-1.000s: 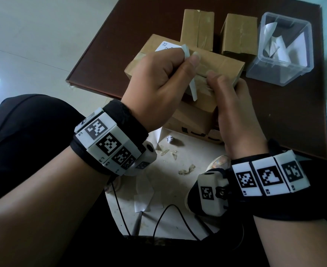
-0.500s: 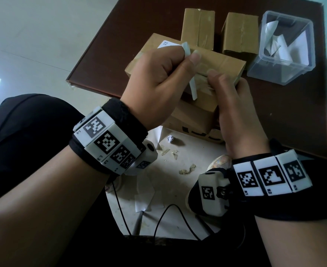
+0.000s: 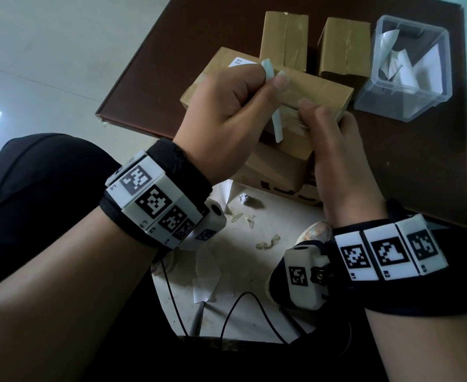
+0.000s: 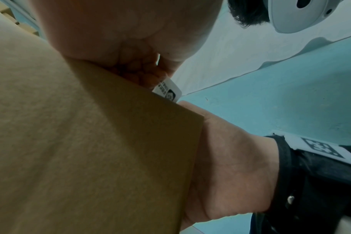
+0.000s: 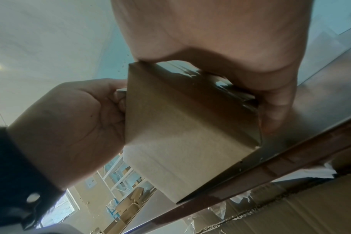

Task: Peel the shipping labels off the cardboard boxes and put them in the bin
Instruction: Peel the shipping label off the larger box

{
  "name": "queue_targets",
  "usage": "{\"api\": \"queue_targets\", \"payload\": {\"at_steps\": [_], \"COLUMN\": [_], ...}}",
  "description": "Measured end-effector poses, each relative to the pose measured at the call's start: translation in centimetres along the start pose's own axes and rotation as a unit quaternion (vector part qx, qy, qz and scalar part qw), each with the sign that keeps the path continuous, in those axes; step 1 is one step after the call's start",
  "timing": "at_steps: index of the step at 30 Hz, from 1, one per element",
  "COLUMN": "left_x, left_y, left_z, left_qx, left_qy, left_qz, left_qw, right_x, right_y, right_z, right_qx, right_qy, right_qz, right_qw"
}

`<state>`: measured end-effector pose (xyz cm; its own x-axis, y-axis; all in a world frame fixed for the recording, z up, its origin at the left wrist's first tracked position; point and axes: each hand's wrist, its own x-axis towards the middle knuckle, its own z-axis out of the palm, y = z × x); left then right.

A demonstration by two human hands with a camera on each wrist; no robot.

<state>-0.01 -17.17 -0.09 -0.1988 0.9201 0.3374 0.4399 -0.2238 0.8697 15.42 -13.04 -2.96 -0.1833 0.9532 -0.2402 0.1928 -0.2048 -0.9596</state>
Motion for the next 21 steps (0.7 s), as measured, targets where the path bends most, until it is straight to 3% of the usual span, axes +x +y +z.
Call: {"api": "queue_targets", "payload": {"at_steps": [21], "left_x": [0.21], "left_y": [-0.01], "left_z": [-0.09], "left_qx": [-0.002], "left_qy": [0.007], "left_qz": [-0.007], "left_qw": [1.000], "right_x": [-0.06], "right_y": [-0.21], "right_z": [0.06], "right_qx": [0.009], "right_qy": [0.004], "right_qz": [0.006], "right_qw": [1.000]}}
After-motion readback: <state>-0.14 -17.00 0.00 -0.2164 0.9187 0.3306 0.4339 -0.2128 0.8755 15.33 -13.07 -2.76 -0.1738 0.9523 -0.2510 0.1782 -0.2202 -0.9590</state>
